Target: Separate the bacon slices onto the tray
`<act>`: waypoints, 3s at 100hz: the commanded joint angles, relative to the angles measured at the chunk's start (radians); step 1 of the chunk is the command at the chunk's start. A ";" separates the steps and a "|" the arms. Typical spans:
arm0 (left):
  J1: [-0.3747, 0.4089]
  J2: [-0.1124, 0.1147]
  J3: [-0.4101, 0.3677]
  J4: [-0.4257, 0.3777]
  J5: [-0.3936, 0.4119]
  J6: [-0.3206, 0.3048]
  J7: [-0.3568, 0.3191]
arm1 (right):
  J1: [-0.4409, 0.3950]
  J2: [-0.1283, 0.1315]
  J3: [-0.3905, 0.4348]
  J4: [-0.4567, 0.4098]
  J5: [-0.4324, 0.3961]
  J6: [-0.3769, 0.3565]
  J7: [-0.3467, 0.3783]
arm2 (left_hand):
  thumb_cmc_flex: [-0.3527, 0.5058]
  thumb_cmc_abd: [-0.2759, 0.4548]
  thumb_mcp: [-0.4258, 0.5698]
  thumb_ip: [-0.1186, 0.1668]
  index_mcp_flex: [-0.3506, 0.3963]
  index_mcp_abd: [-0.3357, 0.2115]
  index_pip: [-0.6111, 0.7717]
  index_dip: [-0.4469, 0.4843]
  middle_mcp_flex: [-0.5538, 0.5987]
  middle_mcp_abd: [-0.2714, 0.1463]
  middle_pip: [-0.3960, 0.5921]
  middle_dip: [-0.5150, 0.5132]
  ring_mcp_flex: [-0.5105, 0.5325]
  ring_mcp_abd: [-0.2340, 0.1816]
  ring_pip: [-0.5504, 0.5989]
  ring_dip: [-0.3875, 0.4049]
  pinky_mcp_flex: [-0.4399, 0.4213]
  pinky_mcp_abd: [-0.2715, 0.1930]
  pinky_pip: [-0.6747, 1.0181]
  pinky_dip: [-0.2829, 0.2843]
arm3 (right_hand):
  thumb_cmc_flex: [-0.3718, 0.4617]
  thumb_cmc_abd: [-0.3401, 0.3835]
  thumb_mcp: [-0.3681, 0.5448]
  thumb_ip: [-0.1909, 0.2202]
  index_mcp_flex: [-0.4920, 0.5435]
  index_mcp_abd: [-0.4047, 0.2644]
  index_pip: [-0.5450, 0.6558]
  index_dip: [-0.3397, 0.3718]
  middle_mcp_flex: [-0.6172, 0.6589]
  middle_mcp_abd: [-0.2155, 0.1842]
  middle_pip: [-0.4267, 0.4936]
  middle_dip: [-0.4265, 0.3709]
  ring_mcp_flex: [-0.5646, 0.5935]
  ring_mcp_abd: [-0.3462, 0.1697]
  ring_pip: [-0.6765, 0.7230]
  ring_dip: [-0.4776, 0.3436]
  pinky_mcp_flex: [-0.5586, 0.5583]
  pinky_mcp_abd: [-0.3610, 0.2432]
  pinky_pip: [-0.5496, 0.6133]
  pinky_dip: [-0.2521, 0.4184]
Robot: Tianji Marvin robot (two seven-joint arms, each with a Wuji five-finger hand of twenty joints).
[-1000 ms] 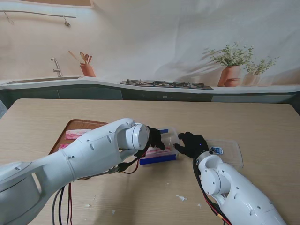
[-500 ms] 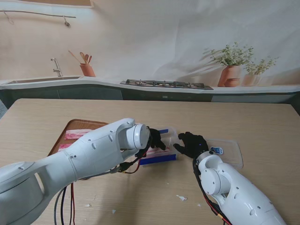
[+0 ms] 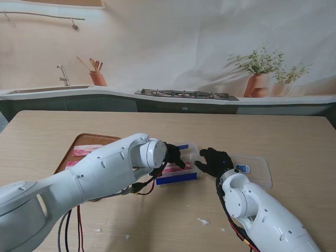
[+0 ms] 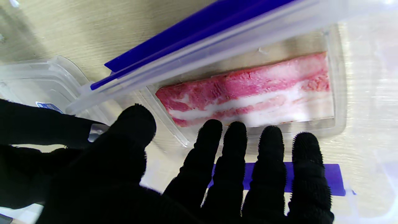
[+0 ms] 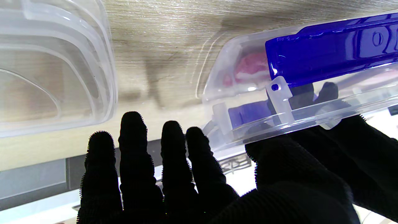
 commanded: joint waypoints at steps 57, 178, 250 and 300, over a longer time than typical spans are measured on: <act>0.053 0.021 -0.060 -0.055 0.059 -0.031 0.065 | -0.011 -0.008 -0.009 0.006 0.006 0.000 0.025 | 0.009 0.010 -0.008 -0.002 -0.029 -0.024 0.056 0.023 0.032 -0.054 0.042 0.027 0.022 -0.003 0.071 0.068 -0.008 -0.037 0.084 0.035 | 0.035 0.001 0.026 0.044 0.028 -0.070 0.010 -0.001 0.000 0.015 -0.004 0.000 0.023 0.034 0.016 0.012 0.015 0.030 0.032 0.019; 0.041 0.000 -0.063 -0.052 -0.084 0.131 0.008 | -0.010 -0.009 -0.010 0.010 0.013 0.000 0.023 | 0.008 0.017 -0.020 -0.001 -0.015 0.082 -0.059 -0.040 0.080 0.015 0.128 0.129 0.084 0.067 0.220 0.195 -0.052 -0.002 0.062 0.020 | 0.037 0.002 0.024 0.044 0.033 -0.068 0.009 -0.002 -0.001 0.017 -0.004 0.000 0.030 0.037 0.017 0.013 0.031 0.038 0.041 0.015; 0.018 -0.023 -0.051 -0.032 -0.113 0.206 0.003 | -0.013 -0.013 -0.005 0.008 0.028 0.007 0.020 | 0.037 0.025 0.005 0.002 0.148 0.054 0.026 -0.003 0.242 -0.004 0.241 0.308 0.213 0.099 0.391 0.337 -0.006 0.044 0.113 0.045 | 0.038 0.003 0.026 0.044 0.035 -0.067 0.008 -0.002 -0.003 0.018 -0.005 0.000 0.031 0.037 0.018 0.013 0.034 0.037 0.044 0.013; -0.004 -0.020 -0.016 -0.019 -0.080 0.180 -0.025 | -0.012 -0.013 -0.007 0.009 0.030 0.006 0.021 | 0.070 0.017 0.038 0.007 0.219 -0.022 0.136 0.049 0.280 -0.045 0.234 0.336 0.231 0.083 0.384 0.344 0.011 0.035 0.132 0.065 | 0.038 0.002 0.028 0.044 0.035 -0.067 0.008 -0.002 -0.004 0.018 -0.005 -0.001 0.034 0.037 0.019 0.014 0.039 0.038 0.048 0.012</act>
